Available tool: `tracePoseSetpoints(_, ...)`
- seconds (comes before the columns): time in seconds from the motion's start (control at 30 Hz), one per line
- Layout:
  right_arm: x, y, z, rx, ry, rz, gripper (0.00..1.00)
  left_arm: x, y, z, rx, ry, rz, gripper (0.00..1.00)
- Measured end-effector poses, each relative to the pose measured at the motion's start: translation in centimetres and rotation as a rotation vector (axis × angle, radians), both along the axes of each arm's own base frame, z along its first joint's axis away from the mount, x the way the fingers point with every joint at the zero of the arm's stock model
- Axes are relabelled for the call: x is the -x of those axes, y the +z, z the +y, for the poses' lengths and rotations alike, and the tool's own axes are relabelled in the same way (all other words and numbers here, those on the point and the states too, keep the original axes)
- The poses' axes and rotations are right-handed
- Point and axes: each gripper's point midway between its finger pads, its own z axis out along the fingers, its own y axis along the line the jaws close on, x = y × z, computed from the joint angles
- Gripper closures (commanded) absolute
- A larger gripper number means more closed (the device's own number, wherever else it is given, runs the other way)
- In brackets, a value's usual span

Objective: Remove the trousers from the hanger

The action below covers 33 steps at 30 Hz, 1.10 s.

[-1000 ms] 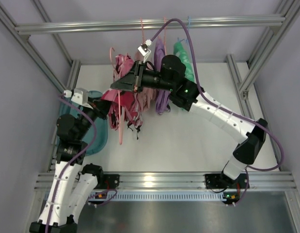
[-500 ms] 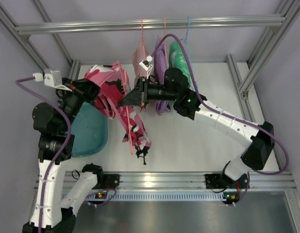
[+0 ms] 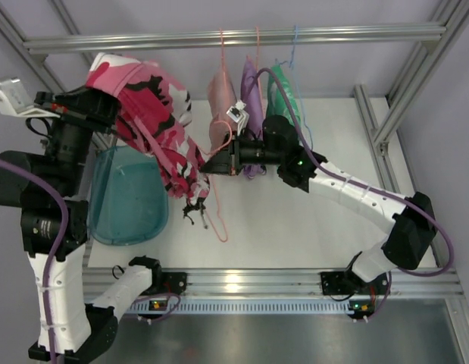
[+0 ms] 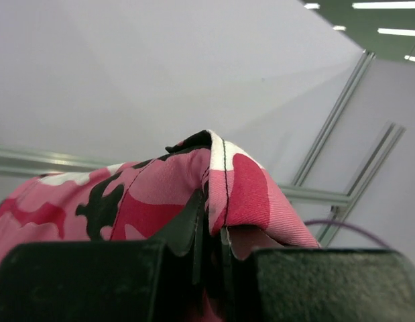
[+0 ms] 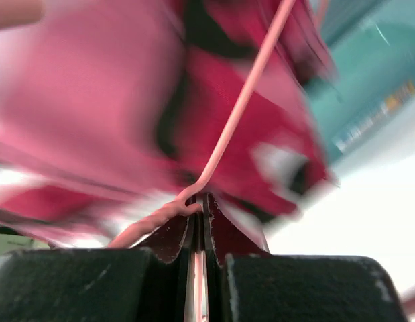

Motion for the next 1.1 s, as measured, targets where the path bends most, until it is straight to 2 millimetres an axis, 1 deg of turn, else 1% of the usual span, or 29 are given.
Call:
tracePoseSetpoints(0.1,-0.2,-2.9,-0.5,0.072,-0.011,0.045,1.00,1.5,3.1,0.7,0.027,0.020,-0.076,1.00)
tracePoseSetpoints(0.17,-0.3,-4.1,-0.7,0.108,-0.017,0.065,1.00,3.3,5.5,1.2,0.045,0.033,-0.147,1.00)
tracePoseSetpoints(0.27,-0.3,-4.6,-0.8,0.127,-0.019,0.065,1.00,5.6,8.0,1.9,0.065,0.050,-0.220,1.00)
tracePoseSetpoints(0.37,-0.4,-4.8,-0.9,0.136,-0.020,0.062,1.00,8.4,10.4,2.7,0.083,0.073,-0.304,1.00)
tracePoseSetpoints(0.43,-0.4,-4.9,-0.9,0.140,-0.020,0.063,1.00,10.0,11.5,3.3,0.093,0.102,-0.353,1.00)
tracePoseSetpoints(0.53,-0.3,-4.9,-0.9,0.142,-0.017,0.055,1.00,11.5,11.9,4.6,0.095,0.179,-0.387,1.00)
tracePoseSetpoints(0.63,-0.2,-4.9,-1.0,0.148,-0.008,0.050,1.00,12.2,10.7,6.3,0.075,0.297,-0.382,1.00)
tracePoseSetpoints(0.77,0.1,-4.7,-1.1,0.159,0.007,0.051,1.00,12.6,7.7,9.0,0.019,0.488,-0.335,1.00)
tracePoseSetpoints(0.83,0.2,-4.4,-1.2,0.158,0.014,0.047,1.00,12.6,5.5,10.4,-0.019,0.587,-0.294,1.00)
tracePoseSetpoints(0.87,0.3,-4.2,-1.2,0.157,0.018,0.044,1.00,12.5,4.1,11.1,-0.051,0.644,-0.267,1.00)
tracePoseSetpoints(0.9,0.4,-4.0,-1.3,0.159,0.020,0.043,1.00,12.5,3.3,11.5,-0.066,0.674,-0.250,1.00)
tracePoseSetpoints(0.97,0.5,-3.5,-1.3,0.158,0.028,0.034,1.00,12.4,0.9,12.7,-0.124,0.765,-0.197,1.00)
tracePoseSetpoints(1.1,0.7,-1.3,-1.3,0.134,0.044,-0.011,1.00,11.8,-4.0,15.3,-0.228,0.936,-0.071,1.00)
